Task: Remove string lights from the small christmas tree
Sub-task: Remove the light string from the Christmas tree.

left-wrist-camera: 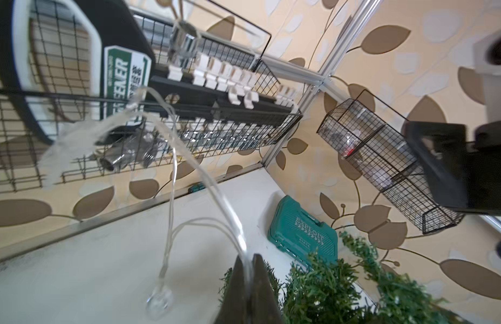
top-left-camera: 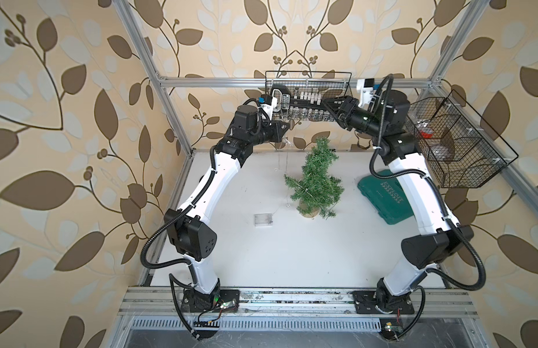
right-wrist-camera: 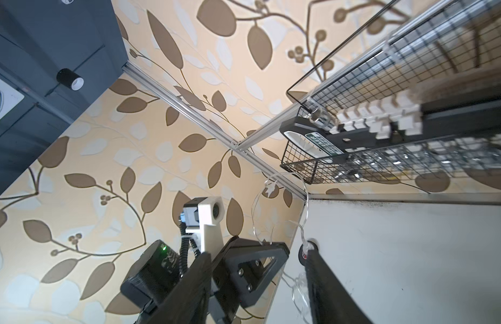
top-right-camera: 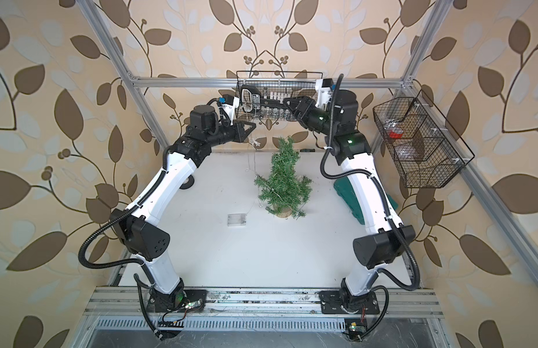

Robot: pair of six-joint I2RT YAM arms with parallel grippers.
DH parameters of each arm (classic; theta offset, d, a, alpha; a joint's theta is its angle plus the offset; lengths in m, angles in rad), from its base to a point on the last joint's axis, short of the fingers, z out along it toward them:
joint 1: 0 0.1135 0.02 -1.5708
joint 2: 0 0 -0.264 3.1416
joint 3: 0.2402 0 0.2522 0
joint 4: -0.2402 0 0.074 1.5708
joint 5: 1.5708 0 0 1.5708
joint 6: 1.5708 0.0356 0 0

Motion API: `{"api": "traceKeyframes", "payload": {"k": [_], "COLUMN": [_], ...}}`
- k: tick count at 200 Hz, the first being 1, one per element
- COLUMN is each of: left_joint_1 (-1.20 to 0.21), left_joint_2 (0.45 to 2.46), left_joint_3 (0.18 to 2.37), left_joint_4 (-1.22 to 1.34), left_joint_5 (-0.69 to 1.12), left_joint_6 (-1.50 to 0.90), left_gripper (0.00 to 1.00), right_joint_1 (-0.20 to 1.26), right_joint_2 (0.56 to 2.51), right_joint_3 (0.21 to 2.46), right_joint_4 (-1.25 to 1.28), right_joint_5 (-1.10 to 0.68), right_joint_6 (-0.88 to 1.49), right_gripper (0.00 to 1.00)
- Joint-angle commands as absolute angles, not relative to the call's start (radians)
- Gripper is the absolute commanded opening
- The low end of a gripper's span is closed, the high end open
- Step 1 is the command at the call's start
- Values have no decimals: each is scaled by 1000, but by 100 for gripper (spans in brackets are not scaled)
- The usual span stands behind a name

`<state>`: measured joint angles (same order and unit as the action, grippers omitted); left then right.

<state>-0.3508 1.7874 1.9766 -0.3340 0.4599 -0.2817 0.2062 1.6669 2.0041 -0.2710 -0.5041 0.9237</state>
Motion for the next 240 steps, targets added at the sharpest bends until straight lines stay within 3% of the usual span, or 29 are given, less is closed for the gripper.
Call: {"api": "traceKeyframes", "payload": {"k": [1,33,100,137,180,240], "left_joint_1": [-332,-329,-348,-393,-589,-755], "left_joint_2": [1658,1497,1257,1194,1098,1130], "left_joint_3": [1983,1839,1771,1789,1691,1689], "left_joint_4": [-447,-459,-701,-834,-771,-721], "left_joint_5": [429,392,321,473,420,301], "left_joint_6": [-288,-300,-407,-525,-636,-649], "left_gripper": [0,0,0,0,0,0], "right_joint_1": [152,96,85,107,278,602], "right_joint_2": [1531,1328,1100,996,876,860], "right_joint_3": [1868,1589,1296,1233,1104,961], "right_joint_4": [-283,-293,-479,-583,-588,-422], "right_joint_5": [-487,-411,-405,-476,-454,-195], "right_joint_6": [907,860,822,796,841,1070], "right_gripper": [54,54,54,55,56,58]}}
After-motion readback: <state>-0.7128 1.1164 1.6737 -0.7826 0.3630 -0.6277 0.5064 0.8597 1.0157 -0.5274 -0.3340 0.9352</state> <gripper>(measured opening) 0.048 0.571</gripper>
